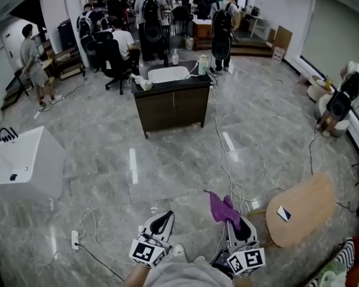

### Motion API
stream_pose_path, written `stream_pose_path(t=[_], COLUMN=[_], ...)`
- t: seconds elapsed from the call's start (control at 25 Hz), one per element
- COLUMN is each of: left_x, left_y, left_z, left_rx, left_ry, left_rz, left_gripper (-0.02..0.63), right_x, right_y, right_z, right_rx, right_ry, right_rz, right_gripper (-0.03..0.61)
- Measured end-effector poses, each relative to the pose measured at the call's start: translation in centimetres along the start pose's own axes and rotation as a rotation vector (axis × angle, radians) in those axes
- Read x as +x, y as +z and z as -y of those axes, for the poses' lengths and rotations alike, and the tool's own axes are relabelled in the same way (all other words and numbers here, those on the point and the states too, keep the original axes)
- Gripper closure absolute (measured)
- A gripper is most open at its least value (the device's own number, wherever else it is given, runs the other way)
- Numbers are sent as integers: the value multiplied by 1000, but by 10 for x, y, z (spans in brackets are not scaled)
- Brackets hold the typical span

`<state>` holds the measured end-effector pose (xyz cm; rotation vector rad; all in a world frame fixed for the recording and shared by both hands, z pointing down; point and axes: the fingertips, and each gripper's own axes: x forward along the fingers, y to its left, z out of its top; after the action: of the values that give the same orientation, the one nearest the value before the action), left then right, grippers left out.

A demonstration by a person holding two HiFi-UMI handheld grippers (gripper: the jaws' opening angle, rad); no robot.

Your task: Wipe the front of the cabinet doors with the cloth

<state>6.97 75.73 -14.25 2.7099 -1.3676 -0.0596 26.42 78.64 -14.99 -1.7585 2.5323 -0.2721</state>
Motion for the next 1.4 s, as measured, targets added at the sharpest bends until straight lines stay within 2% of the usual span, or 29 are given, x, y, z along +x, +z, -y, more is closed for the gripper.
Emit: stream_pose_path(t=[0.32, 0.48, 0.64, 0.84, 1.04, 1.28, 1.4], left_x=[-27, -25, -8, 24, 44, 66, 79], left_y=[1, -4, -11, 1, 10, 25, 28], left_z=[11, 2, -16, -79, -164, -248, -282], left_rx=[44, 24, 3, -3, 6, -17, -24], left_ry=[138, 153, 129, 81, 1, -43, -29], left_rz=[-25, -32, -22, 1, -19, 1, 4], left_gripper=[607, 607, 607, 607, 607, 607, 607], right_x=[-11, 2, 15, 76, 159, 234, 264], right_y=[-11, -7, -16, -21, -19, -13, -13], right_z=[3, -1, 0, -6, -45, -74, -75], right_rx=[-25, -33, -28, -40, -56, -65, -64], right_ry=[86, 103, 85, 22, -7, -75, -99], right_rz=[-53, -65, -86, -96, -76, -70, -72], right_gripper=[457, 457, 457, 457, 457, 456, 456])
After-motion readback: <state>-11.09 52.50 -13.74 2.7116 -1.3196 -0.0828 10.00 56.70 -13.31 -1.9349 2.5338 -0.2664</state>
